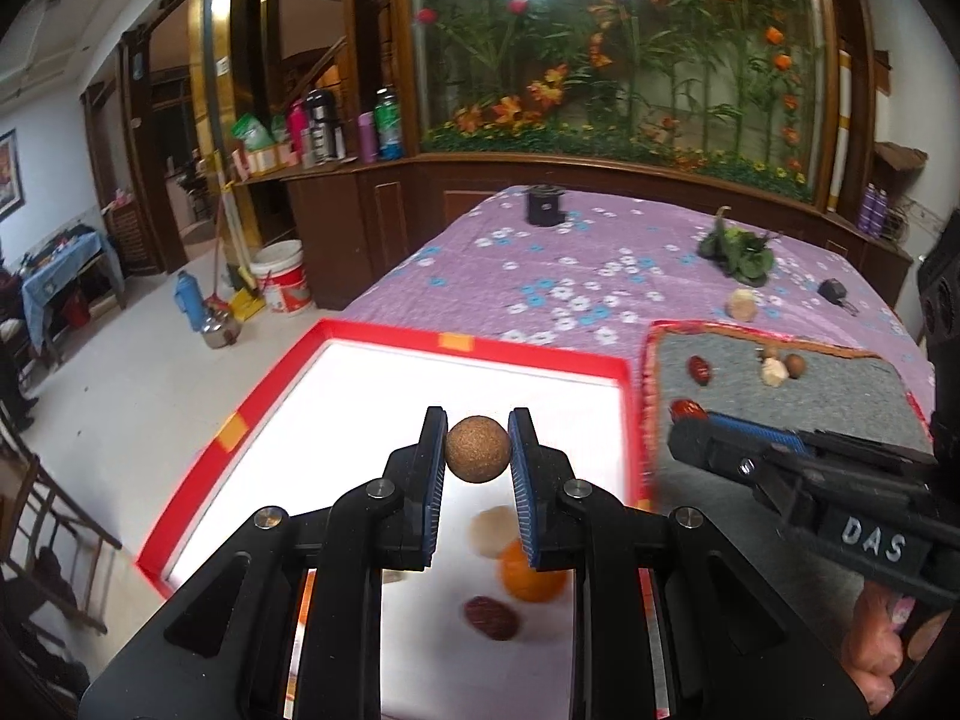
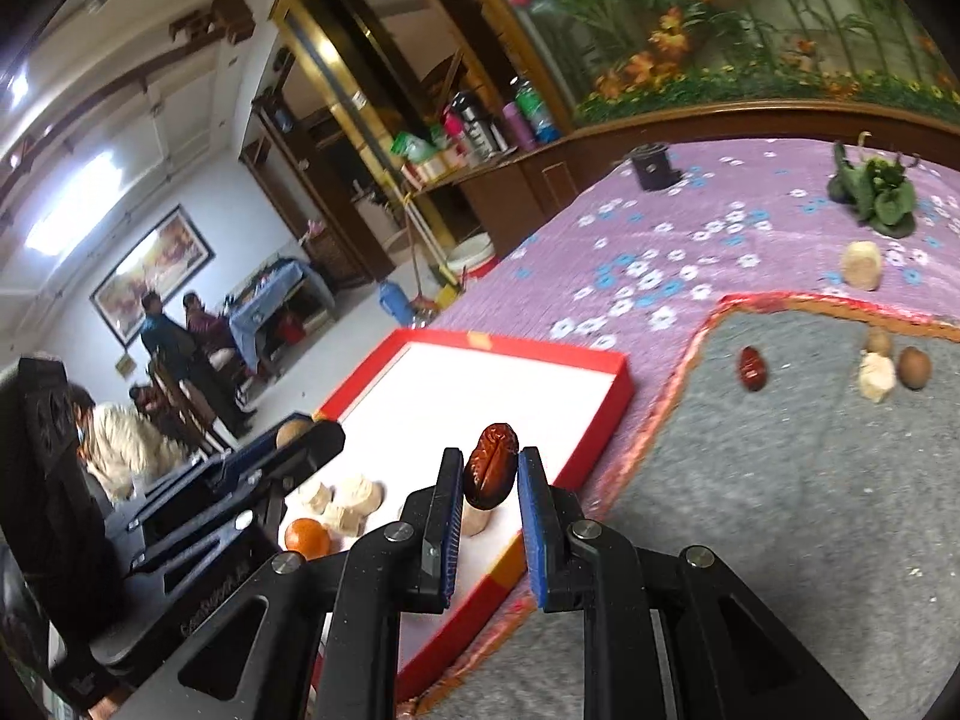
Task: Organize fruits
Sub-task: 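Carry nut and date over the white tray and open both grippers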
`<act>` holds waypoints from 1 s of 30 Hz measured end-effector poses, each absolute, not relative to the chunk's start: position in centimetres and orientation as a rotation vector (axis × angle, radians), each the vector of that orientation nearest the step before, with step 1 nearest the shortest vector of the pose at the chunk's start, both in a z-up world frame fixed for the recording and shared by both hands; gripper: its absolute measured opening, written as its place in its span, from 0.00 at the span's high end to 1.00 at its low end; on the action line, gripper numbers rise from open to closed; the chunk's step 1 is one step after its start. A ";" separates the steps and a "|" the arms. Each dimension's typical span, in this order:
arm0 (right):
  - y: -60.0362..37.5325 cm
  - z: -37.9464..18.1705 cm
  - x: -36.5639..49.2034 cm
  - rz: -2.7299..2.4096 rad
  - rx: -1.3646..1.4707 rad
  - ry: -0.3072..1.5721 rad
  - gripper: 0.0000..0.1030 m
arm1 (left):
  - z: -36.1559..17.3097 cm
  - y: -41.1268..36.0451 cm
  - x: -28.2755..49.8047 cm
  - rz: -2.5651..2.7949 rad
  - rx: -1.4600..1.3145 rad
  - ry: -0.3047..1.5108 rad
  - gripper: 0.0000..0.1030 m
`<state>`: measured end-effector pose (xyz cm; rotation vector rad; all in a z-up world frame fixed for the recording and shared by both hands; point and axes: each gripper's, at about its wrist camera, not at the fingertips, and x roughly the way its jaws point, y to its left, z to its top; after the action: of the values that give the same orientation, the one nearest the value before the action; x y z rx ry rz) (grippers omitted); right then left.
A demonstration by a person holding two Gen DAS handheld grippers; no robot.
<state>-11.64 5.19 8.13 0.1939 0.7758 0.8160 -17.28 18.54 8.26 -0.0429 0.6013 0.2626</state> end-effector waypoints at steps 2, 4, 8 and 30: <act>6.3 7.8 -11.9 0.825 0.160 0.791 0.83 | 7.8 19.8 -17.4 0.294 -0.056 0.608 0.81; 7.8 7.4 -12.0 0.833 0.130 0.804 0.83 | 7.4 21.0 -17.6 0.318 -0.074 0.617 0.81; 9.9 6.8 -12.4 0.861 0.092 0.825 0.83 | 6.2 22.8 -18.0 0.346 -0.096 0.642 0.81; 14.2 6.5 -11.8 0.900 0.044 0.825 0.63 | 4.1 25.4 -17.9 0.445 -0.105 0.711 0.40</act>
<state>-11.81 14.18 6.54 0.0436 0.8245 0.9003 -17.88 25.38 4.05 -0.1048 0.7112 0.4449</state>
